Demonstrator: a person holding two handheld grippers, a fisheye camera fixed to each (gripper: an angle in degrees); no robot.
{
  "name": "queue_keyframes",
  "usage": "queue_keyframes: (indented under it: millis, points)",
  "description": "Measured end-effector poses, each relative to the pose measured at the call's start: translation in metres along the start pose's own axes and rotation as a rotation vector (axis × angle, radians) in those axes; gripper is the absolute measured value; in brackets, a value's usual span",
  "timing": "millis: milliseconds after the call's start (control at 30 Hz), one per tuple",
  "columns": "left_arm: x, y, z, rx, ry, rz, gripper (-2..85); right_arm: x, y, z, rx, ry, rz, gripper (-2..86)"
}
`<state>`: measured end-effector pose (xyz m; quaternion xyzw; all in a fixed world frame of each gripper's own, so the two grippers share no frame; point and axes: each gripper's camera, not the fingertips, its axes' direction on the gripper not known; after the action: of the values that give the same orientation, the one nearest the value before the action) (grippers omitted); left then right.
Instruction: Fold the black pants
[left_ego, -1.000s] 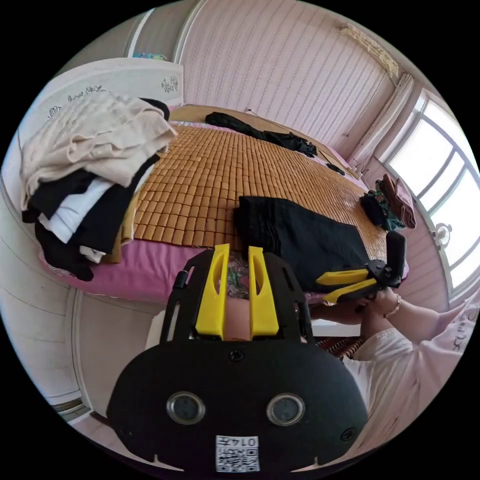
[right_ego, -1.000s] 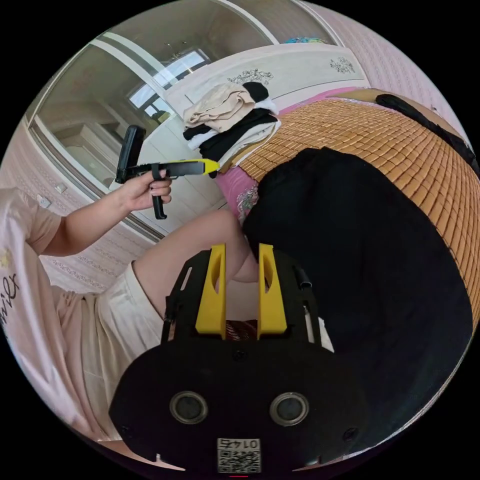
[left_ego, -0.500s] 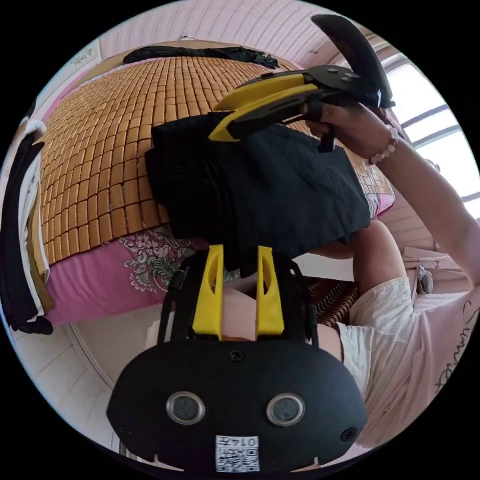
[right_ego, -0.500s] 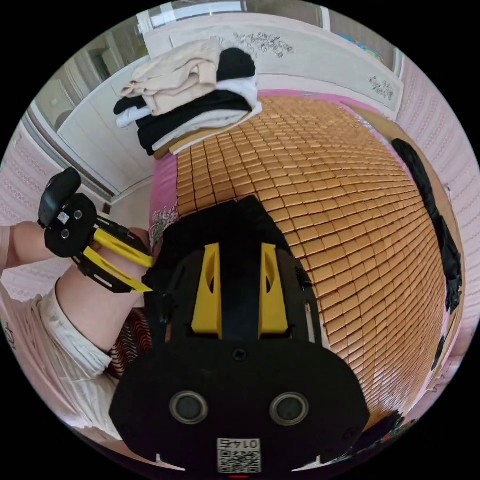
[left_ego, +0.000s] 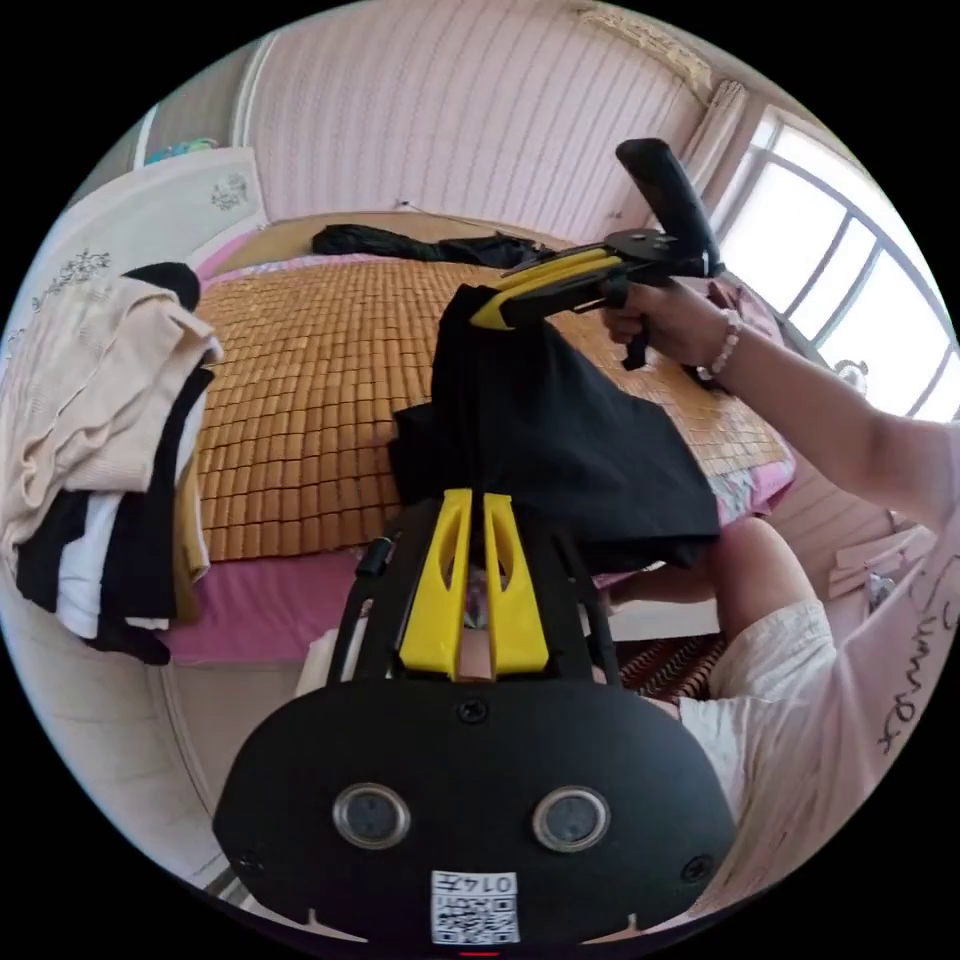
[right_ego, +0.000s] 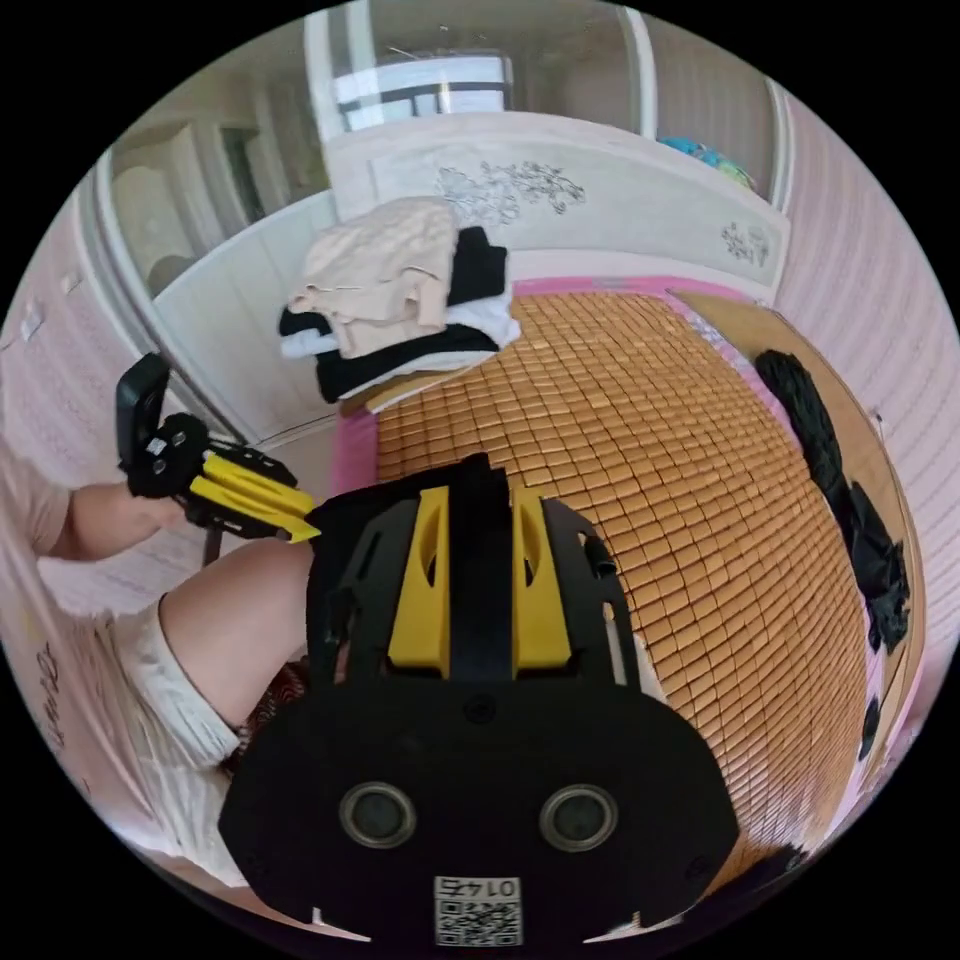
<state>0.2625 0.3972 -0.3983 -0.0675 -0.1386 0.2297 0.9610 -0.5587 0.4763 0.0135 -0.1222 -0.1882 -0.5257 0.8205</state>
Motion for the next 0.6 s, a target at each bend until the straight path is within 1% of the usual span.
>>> queue_keyframes:
  millis: [67, 100, 133, 200, 267, 300, 367, 400, 467, 533, 600]
  points:
    - [-0.017, 0.001, 0.008, -0.059, -0.058, -0.089, 3.9, 0.013, -0.008, 0.017, -0.123, -0.001, 0.081, 9.7]
    - [-0.025, 0.006, 0.007, -0.070, -0.080, -0.140, 4.8, 0.014, -0.005, 0.015, -0.123, -0.008, 0.090, 9.3]
    - [-0.027, 0.013, -0.001, -0.053, -0.090, -0.152, 5.3, 0.012, 0.007, 0.005, -0.081, -0.021, 0.083, 8.4]
    - [-0.018, 0.025, -0.017, -0.017, -0.102, -0.114, 5.3, 0.006, 0.038, -0.015, -0.037, -0.020, 0.037, 7.0]
    - [0.000, 0.036, -0.029, -0.006, -0.117, -0.038, 4.4, -0.005, 0.095, -0.030, -0.143, 0.035, 0.036, 5.0]
    - [0.018, 0.043, -0.033, 0.008, -0.090, 0.026, 3.3, -0.009, 0.111, -0.034, -0.170, 0.059, 0.052, 3.9]
    - [0.049, 0.055, -0.033, 0.032, -0.023, 0.111, 0.9, -0.033, 0.178, -0.048, -0.223, 0.127, 0.112, 0.9]
    - [0.074, 0.062, -0.029, 0.056, 0.028, 0.163, 0.2, -0.039, 0.192, -0.051, -0.233, 0.148, 0.130, 0.6]
    - [0.113, 0.067, -0.020, 0.098, 0.086, 0.209, -0.4, -0.060, 0.231, -0.060, -0.231, 0.184, 0.236, -0.2]
    - [0.165, 0.066, 0.000, 0.143, 0.162, 0.261, -0.5, -0.067, 0.239, -0.060, -0.243, 0.220, 0.291, -0.4]
    - [0.197, 0.059, 0.019, 0.127, 0.184, 0.270, -0.3, -0.065, 0.230, -0.056, -0.271, 0.297, 0.298, -0.5]
